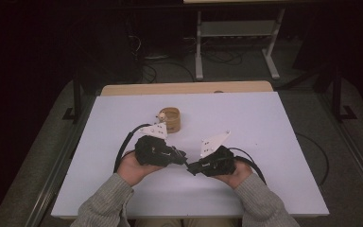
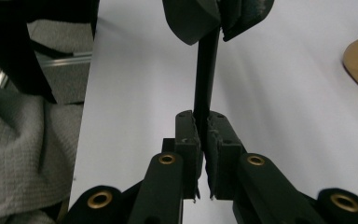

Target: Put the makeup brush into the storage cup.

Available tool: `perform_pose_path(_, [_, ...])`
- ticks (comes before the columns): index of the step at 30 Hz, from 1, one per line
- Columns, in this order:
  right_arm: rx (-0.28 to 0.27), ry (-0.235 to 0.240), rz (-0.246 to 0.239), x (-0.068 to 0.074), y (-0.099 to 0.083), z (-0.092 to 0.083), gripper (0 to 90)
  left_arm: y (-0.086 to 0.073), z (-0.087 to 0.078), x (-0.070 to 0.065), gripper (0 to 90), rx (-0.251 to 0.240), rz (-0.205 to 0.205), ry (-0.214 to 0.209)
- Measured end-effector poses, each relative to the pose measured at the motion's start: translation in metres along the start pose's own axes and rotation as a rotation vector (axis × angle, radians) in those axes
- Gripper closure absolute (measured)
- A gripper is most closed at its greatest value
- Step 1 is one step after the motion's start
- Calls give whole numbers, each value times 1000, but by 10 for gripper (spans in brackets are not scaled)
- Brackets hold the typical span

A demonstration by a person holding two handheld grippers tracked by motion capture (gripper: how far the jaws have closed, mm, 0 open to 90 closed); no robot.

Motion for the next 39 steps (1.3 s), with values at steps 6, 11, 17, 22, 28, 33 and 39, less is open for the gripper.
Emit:
perform_pose_path(6, [-21, 3, 20, -1, 0, 5, 829, 0, 1, 1, 827, 0, 2, -5])
perform_pose_path(11, [-21, -10, 42, -3, -4, 7, 724, -1, 2, 3, 831, 19, 1, 3])
perform_pose_path(17, [-39, -50, 112, -12, -17, -4, 609, -3, 0, 10, 831, 19, -25, 22])
perform_pose_path(22, [-9, -82, 138, -17, -32, -9, 562, -3, -2, 15, 831, 30, -32, 34])
perform_pose_path(28, [-35, -87, 230, -20, -48, -23, 482, -2, -5, 24, 831, 38, -46, 44])
perform_pose_path(33, [-45, -107, 256, -24, -59, -30, 444, -1, -6, 32, 831, 54, -67, 52])
perform_pose_path(39, [-53, -130, 301, -30, -74, -39, 396, 5, -9, 41, 831, 67, -72, 68])
Point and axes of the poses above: each handheld gripper's, and its own axes: z roughly forward along the jaws, y roughly out of its top, x roughly to its left, the point moved 7 cm from there along z, roughly forward along the jaws, and after that the axes turned 11 degrees about x, right-handed, at the moved point
